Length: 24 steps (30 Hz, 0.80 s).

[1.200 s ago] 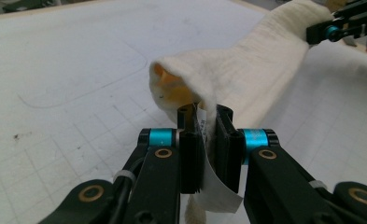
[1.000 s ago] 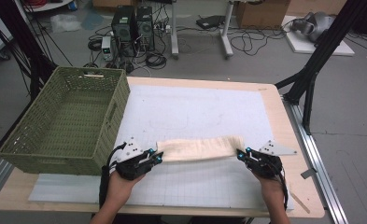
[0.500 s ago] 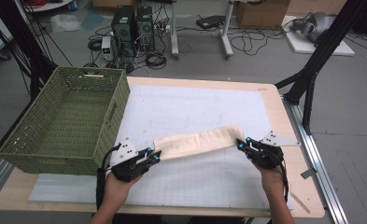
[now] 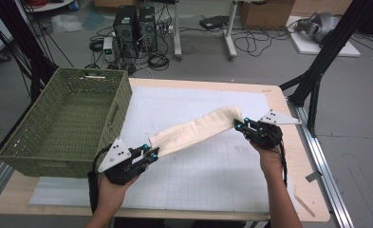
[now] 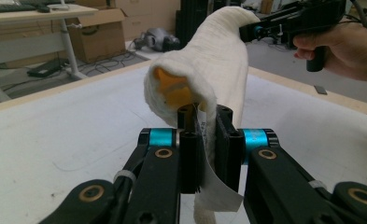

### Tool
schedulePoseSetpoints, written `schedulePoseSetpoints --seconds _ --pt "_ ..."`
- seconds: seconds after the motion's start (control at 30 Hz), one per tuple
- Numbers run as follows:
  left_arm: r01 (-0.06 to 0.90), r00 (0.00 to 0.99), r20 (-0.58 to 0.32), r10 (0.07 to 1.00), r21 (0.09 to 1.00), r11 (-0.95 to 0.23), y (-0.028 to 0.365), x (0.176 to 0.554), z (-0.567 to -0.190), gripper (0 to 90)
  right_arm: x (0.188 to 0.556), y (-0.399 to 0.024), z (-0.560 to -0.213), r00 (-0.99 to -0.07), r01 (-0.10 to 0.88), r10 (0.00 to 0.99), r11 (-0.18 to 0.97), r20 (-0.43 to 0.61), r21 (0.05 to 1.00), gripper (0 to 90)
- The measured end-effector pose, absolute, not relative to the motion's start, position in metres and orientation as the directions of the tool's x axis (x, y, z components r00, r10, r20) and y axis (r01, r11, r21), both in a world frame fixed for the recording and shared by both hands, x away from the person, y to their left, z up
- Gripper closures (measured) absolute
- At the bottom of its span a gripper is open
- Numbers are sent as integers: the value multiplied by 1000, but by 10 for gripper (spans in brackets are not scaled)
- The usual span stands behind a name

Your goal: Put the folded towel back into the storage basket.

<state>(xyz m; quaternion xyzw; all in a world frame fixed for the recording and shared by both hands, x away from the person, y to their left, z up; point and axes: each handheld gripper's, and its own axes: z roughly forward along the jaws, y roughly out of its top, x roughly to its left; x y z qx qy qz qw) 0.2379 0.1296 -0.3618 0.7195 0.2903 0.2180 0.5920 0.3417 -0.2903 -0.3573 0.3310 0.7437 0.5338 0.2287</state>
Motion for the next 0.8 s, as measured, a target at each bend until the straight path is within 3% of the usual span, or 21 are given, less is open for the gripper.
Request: schedulePoseSetpoints --seconds 0.8 --pt "99 655 -10 755 992 -73 172 226 -340 818 409 -231 -325 -814 126 581 179 -1 976 814"
